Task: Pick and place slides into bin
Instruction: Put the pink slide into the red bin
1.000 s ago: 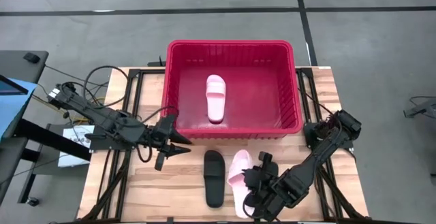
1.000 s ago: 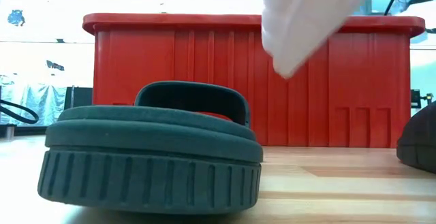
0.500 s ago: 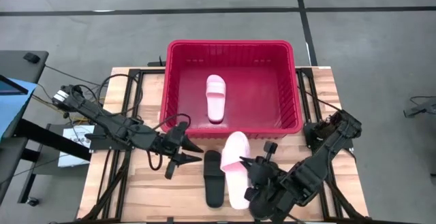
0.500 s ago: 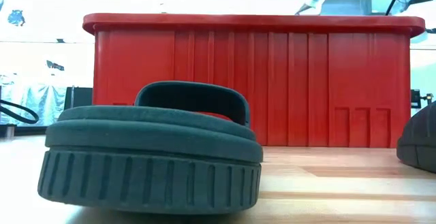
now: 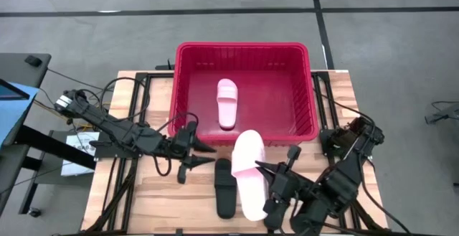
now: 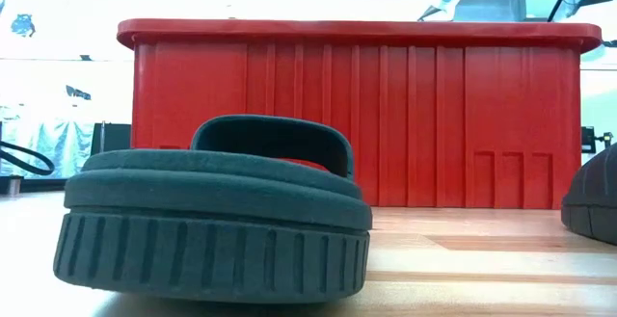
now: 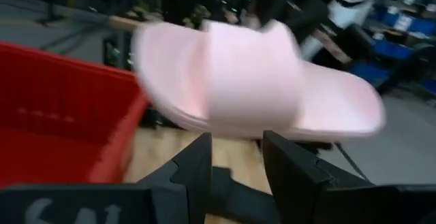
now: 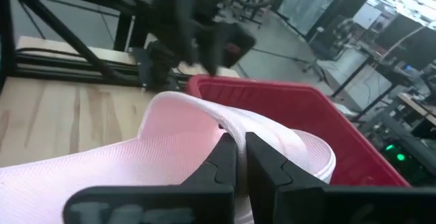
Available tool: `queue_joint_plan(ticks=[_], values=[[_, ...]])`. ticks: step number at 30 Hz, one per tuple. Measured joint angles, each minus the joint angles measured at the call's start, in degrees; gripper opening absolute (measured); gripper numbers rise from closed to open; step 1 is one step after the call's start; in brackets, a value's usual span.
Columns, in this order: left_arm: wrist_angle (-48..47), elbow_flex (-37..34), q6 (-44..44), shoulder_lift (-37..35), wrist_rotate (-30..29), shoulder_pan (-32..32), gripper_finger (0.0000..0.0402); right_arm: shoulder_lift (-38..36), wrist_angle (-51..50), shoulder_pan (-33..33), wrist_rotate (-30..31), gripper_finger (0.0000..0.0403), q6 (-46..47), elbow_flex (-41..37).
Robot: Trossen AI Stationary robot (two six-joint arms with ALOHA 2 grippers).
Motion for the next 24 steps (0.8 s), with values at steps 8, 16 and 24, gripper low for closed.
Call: queue_joint_plan(ticks=[8,16,24], values=[[0.70,3.08,-7.97,-0.28,11.39,9.54,0.0122,0.00,0.00,0.99,-0.25,0.0001,-3.45,0.00],[-0.24,5.34,-17.53,0.05,38.45,21.03,0.0122,0.00,3.17,0.95,-2.53,0.0001,-11.25,0.00],[-0.12,5.68,-21.54,2.42,53.68,25.87,0.0122,0.00,9.11,0.30,-5.18,0.0001,-20.66,0.00]])
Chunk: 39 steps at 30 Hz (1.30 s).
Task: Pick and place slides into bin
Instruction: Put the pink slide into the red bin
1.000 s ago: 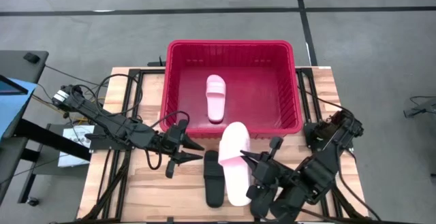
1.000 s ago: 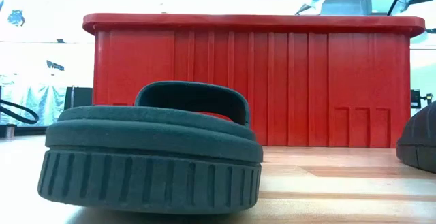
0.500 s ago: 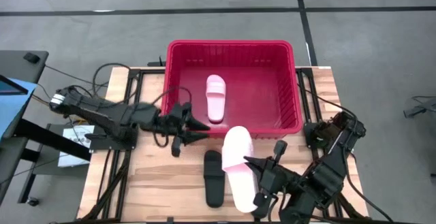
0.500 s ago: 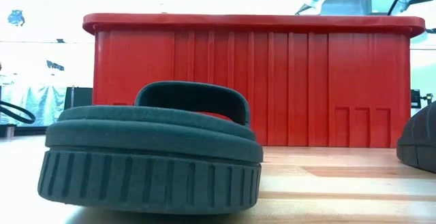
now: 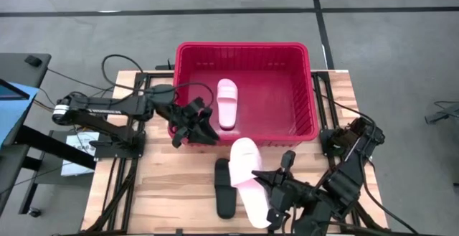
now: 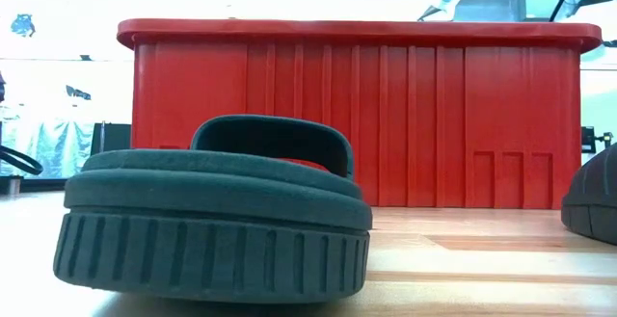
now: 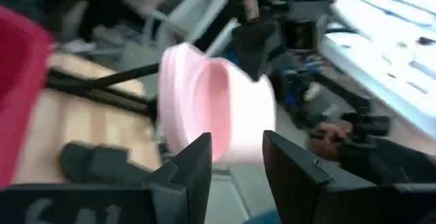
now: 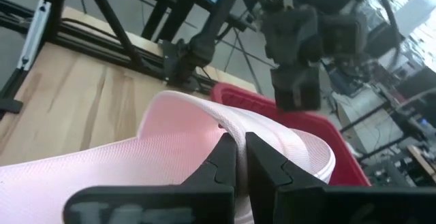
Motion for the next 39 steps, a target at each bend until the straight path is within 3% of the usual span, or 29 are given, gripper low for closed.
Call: queue_joint_plan(ticks=[11,24,39], values=[[1.79,2.68,-1.75,5.24,8.07,0.07,0.0122,0.00,9.20,-2.91,-5.57,0.0001,-12.39,0.02],[-4.58,3.72,3.30,6.11,4.89,1.14,0.0123,0.00,8.38,-1.49,-5.50,0.0001,-10.73,0.00],[-3.68,3.70,3.62,6.11,3.03,1.62,0.0182,0.00,7.89,-2.48,-7.12,0.0001,-11.02,0.00]])
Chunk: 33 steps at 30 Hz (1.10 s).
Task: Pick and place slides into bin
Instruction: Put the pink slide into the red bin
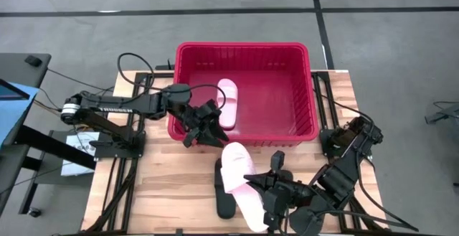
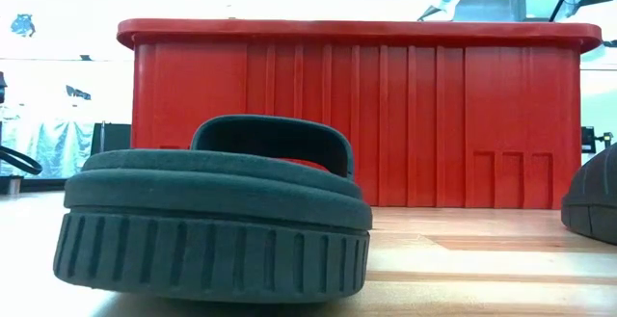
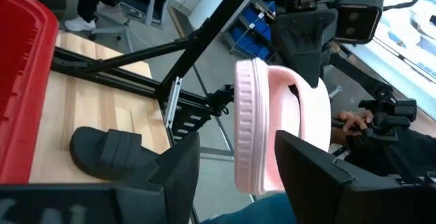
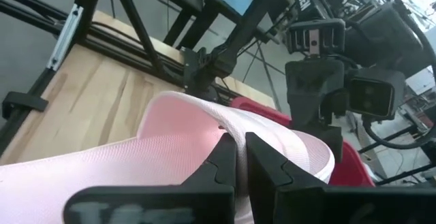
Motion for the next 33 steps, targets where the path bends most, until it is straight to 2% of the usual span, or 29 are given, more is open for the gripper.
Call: queue_joint_plan(ticks=[21,23,25,28,29,33], values=[[0.55,-0.02,4.06,0.00,-0.71,-1.03,0.0180,0.00,2.84,-5.29,-4.46,0.0001,-6.80,0.00],[0.55,-0.02,5.16,0.00,-1.36,-0.96,0.0164,0.00,2.90,-5.29,-4.46,0.0001,-6.80,0.00],[0.55,-0.02,5.27,0.00,-1.91,-1.05,0.0131,0.00,2.89,-5.27,-4.42,0.0001,-6.80,0.00],[0.16,-0.04,6.32,0.00,-2.87,-2.12,0.0045,0.00,3.13,-5.24,-4.49,0.0009,-6.80,0.00],[-0.13,-0.04,7.09,0.00,-3.75,-2.68,0.0028,0.00,3.06,-5.18,-4.53,0.0012,-6.80,0.00],[-0.63,-0.04,9.23,-0.07,-7.83,-4.60,0.0024,0.00,2.97,-5.14,-4.93,0.0027,-7.12,0.00]])
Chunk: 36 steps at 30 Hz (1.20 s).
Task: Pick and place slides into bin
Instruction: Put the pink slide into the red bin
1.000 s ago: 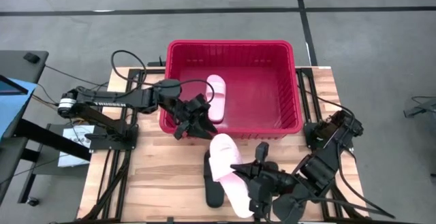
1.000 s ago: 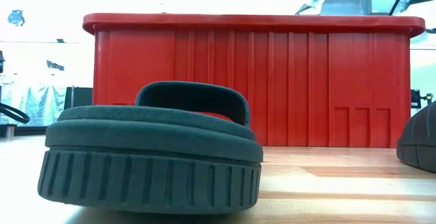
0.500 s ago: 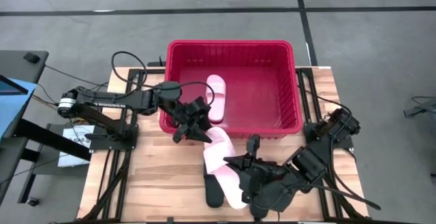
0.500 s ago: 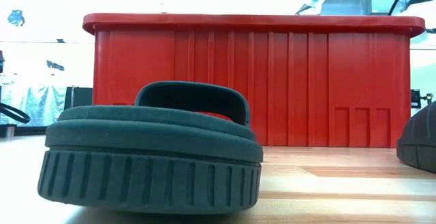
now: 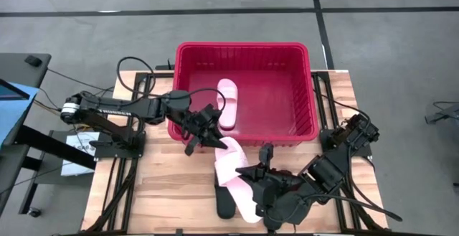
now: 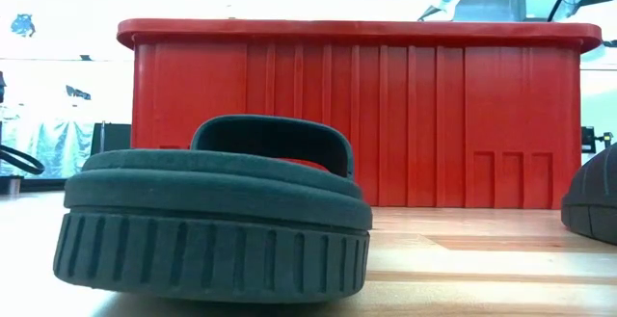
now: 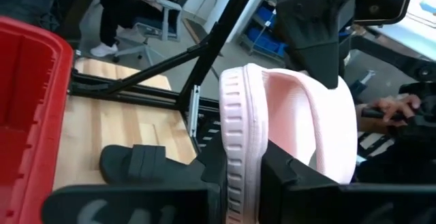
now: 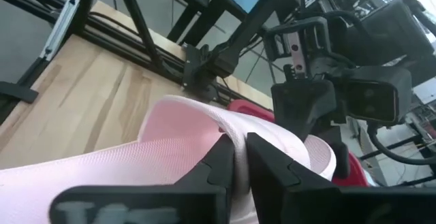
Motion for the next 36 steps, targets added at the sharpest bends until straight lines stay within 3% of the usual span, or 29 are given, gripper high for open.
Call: queue_joint_plan(ticks=[19,23,31,36], values=[[-0.31,0.00,-0.20,0.00,1.52,0.90,0.0024,0.00,-1.79,0.26,-0.46,0.0063,8.12,0.00],[-0.39,0.00,-0.35,0.00,1.55,0.98,0.0024,0.00,-3.11,0.28,-0.87,0.0105,10.78,0.00],[-0.32,0.00,-0.38,0.02,3.15,1.47,0.0023,0.00,-4.08,0.22,-2.89,0.0237,10.94,0.00],[-0.31,0.00,-0.78,0.02,3.43,2.09,0.0023,-0.18,-5.61,1.46,-2.69,0.0274,10.94,0.00]])
